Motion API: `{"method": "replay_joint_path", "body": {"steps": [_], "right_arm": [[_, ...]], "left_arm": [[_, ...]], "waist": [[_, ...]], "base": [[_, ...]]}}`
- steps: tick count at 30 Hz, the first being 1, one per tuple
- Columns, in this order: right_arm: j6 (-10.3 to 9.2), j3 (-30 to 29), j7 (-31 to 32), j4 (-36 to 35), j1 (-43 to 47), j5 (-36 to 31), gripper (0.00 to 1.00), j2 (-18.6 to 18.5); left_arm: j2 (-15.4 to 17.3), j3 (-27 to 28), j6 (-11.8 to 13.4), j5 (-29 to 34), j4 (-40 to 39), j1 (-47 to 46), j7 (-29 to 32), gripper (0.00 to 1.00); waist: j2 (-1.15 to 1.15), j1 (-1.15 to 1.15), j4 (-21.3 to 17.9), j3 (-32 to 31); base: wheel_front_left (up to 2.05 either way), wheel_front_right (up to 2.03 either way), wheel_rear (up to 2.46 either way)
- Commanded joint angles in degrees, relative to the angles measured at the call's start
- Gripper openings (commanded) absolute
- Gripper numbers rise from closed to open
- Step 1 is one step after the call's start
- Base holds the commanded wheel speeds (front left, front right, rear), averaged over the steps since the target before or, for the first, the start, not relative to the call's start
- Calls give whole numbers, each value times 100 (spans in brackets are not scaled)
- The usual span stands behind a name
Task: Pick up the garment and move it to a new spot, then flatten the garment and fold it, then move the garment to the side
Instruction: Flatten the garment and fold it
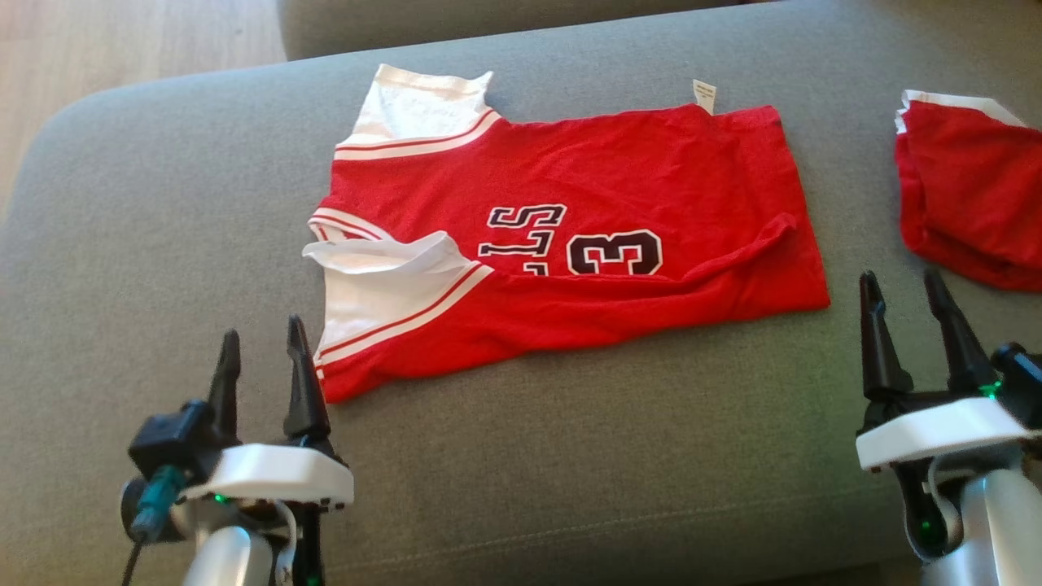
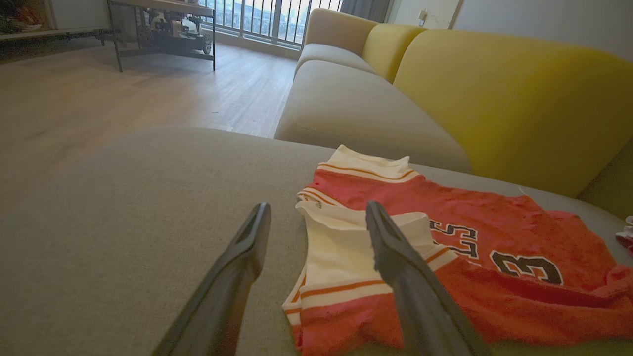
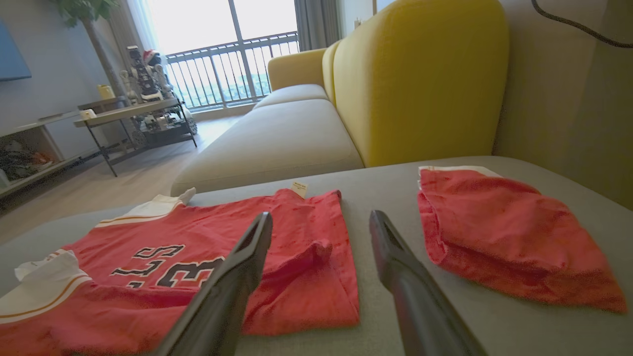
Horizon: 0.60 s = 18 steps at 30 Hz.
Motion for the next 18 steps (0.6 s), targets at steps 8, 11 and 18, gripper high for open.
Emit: {"method": "replay_joint_path", "body": {"steps": [8,11,18], "right_arm": [[-2,149,-36,-540,-135,-118,100,100],[-2,180,-36,-570,-123,-118,100,120],[-2,247,-37,-568,-105,-105,100,147]], "left_arm": [[-33,-41,-162,-100,1335,-467,-29,100],[-35,-39,-146,-175,1720,-636,-29,100],[-36,7,-3,-528,2463,-872,-29,100]], "waist": [[0,1,-237,56],[0,1,-308,77],[0,1,-479,129]], "base": [[0,0,0],[0,0,0],[0,0,0]]}}
